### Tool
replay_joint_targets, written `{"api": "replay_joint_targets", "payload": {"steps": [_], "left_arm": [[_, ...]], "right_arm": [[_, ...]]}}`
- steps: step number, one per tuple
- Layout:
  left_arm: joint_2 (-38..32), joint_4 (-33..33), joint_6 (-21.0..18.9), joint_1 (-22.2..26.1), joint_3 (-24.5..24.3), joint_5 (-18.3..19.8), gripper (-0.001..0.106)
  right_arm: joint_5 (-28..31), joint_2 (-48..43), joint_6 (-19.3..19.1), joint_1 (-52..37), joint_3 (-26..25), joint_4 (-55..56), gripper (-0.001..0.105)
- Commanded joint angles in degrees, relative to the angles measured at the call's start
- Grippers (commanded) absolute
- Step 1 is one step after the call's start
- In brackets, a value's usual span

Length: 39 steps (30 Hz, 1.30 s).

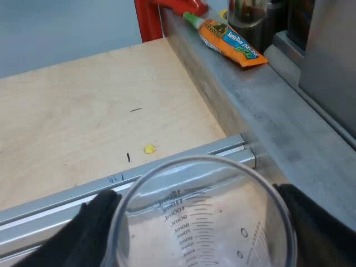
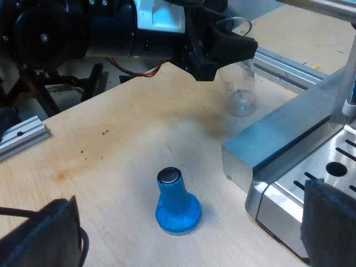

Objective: Pour the beans into the coffee machine

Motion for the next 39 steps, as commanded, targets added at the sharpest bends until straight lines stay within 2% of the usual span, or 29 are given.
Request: {"api": "replay_joint_targets", "payload": {"steps": [1,4,6,12,19,24,25,26,27,29,35,39], "left_arm": [[0.04,0.28,-0.28,-0.28,0.01,0.69,0.022],[0.04,0.44,-1.09,-0.28,0.01,0.69,0.028],[0.04,0.72,-3.23,-0.28,0.01,0.69,0.034],[0.04,1.51,-3.23,-0.28,-0.14,0.69,0.041],[0.04,7.94,-2.77,-0.28,-2.04,0.18,0.043],[0.04,8.76,-2.05,-0.28,-2.24,0.18,0.048],[0.04,8.76,-2.05,-0.28,-2.24,0.18,0.052],[0.04,8.76,-2.05,-0.28,-2.24,0.18,0.052],[0.04,8.76,-2.05,-0.28,-2.24,0.18,0.064],[0.04,8.76,-1.83,-0.28,-2.24,0.18,0.067],[-0.07,8.76,0.07,-0.28,-2.24,0.18,0.067],[-1.2,11.7,1.14,-0.28,-2.24,-2.47,0.067]], "right_arm": [[0.32,-0.26,-0.16,0.01,-0.03,-0.82,0.081],[0.32,-0.26,-0.16,0.01,-0.03,-0.82,0.081],[0.32,-0.26,-0.16,0.01,-0.03,-0.82,0.081],[0.32,-0.26,-0.16,0.01,-0.03,-0.82,0.081],[0.32,-0.26,-0.16,0.01,-0.03,-0.82,0.081],[0.32,-0.26,-0.16,0.01,-0.03,-0.82,0.081],[0.32,-0.26,-0.16,0.01,-0.03,-0.82,0.081],[0.32,-0.26,-0.16,0.01,-0.03,-0.82,0.081],[0.32,-0.26,-0.16,0.01,-0.03,-0.82,0.081],[0.32,-0.26,-0.16,0.01,-0.03,-0.82,0.081],[0.32,-0.26,-0.16,0.01,-0.03,-0.82,0.081],[0.32,-0.26,-0.16,0.01,-0.03,-0.82,0.081]]}}
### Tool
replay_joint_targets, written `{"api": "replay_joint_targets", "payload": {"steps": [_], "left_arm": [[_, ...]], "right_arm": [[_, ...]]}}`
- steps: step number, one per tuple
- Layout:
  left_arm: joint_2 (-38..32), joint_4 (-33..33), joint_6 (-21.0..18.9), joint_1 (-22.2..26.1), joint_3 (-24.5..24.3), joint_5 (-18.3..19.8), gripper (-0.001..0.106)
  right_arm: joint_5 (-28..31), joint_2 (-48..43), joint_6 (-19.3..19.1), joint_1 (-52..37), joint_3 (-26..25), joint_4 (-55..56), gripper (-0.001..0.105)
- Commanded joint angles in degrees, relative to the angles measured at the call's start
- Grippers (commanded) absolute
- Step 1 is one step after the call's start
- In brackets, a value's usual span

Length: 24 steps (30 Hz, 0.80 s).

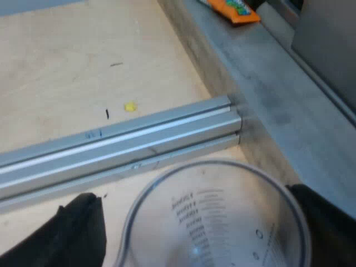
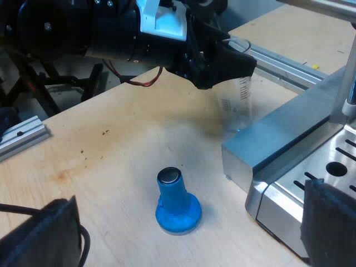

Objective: Pour the beans into the coffee machine

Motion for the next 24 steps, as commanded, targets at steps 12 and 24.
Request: {"api": "replay_joint_targets", "payload": {"steps": [12,24], "left_arm": [[-3.62,11.01,3.75,-0.28,-0.39,-6.89,0.067],[-6.62,19.51,3.75,-0.28,-0.39,-9.71,0.067]], "right_arm": [[0.32,-0.26,-0.16,0.01,-0.03,-0.82,0.081],[0.32,-0.26,-0.16,0.01,-0.03,-0.87,0.081]]}}
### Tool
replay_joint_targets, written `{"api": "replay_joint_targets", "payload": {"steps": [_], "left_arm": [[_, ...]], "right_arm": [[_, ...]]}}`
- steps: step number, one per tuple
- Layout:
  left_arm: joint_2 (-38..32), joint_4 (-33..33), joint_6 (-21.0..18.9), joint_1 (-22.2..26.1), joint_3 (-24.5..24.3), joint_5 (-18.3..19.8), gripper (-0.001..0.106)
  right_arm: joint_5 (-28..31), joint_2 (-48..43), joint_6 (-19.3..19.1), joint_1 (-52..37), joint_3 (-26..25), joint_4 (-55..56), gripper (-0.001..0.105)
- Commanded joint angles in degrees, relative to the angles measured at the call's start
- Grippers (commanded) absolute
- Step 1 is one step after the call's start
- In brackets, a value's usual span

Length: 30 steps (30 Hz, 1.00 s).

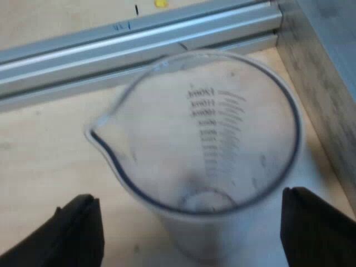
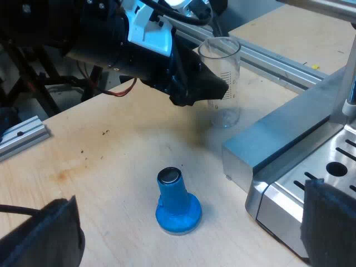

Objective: Pour the beans into the coffee machine

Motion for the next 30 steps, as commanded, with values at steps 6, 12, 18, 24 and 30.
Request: {"api": "replay_joint_targets", "payload": {"steps": [6,12,18,24,30], "left_arm": [[-1.07,10.71,-0.07,-0.28,-0.39,-1.31,0.067],[-2.88,15.93,-2.7,-0.28,-0.39,-3.62,0.067],[-10.27,22.34,-3.66,-0.28,-0.97,-5.41,0.067],[-17.56,33.02,-4.09,-0.28,-2.77,-5.41,0.064],[-24.46,41.76,-4.54,-0.28,-5.95,-5.41,0.061]], "right_arm": [[0.32,-0.26,-0.16,0.01,-0.03,-0.87,0.081],[0.32,-0.26,-0.16,0.01,-0.03,-0.87,0.081],[0.32,-0.26,4.03,0.01,-0.03,-0.87,0.081],[1.72,-0.75,3.92,0.01,-0.03,-0.4,0.081],[3.31,-3.48,3.82,0.01,-0.7,2.79,0.081]]}}
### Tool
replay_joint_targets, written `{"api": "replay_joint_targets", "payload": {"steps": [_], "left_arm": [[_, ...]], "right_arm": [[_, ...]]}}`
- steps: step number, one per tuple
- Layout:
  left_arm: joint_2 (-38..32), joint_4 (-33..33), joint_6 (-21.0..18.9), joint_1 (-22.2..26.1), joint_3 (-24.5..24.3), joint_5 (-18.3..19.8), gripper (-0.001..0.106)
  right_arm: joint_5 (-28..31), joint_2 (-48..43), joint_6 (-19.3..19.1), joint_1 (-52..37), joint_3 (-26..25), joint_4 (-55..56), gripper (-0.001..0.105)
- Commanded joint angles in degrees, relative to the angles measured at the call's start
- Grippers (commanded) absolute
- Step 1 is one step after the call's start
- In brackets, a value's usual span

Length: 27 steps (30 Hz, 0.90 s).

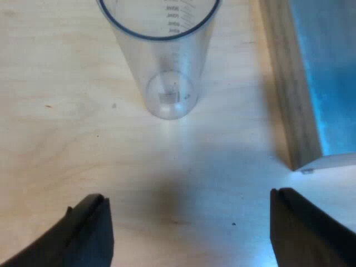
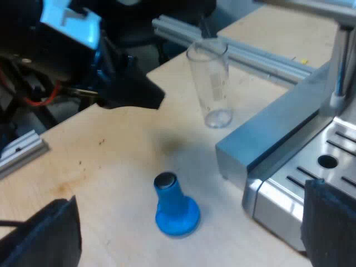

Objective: Pour the beans into the coffee machine

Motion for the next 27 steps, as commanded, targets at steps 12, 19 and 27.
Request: {"api": "replay_joint_targets", "payload": {"steps": [12,19,27], "left_arm": [[-12.97,14.5,-1.98,-10.96,-12.04,-8.68,0.061],[-19.47,14.39,-8.21,-12.48,-20.04,-5.3,0.061],[-20.57,14.09,-12.78,-12.48,-26.86,0.59,0.061]], "right_arm": [[4.17,-7.26,-0.29,0.01,-6.53,19.14,0.081],[6.66,-10.11,-0.55,0.01,-13.07,29.6,0.081],[9.31,-11.19,-0.4,-1.83,-21.32,40.51,0.081]]}}
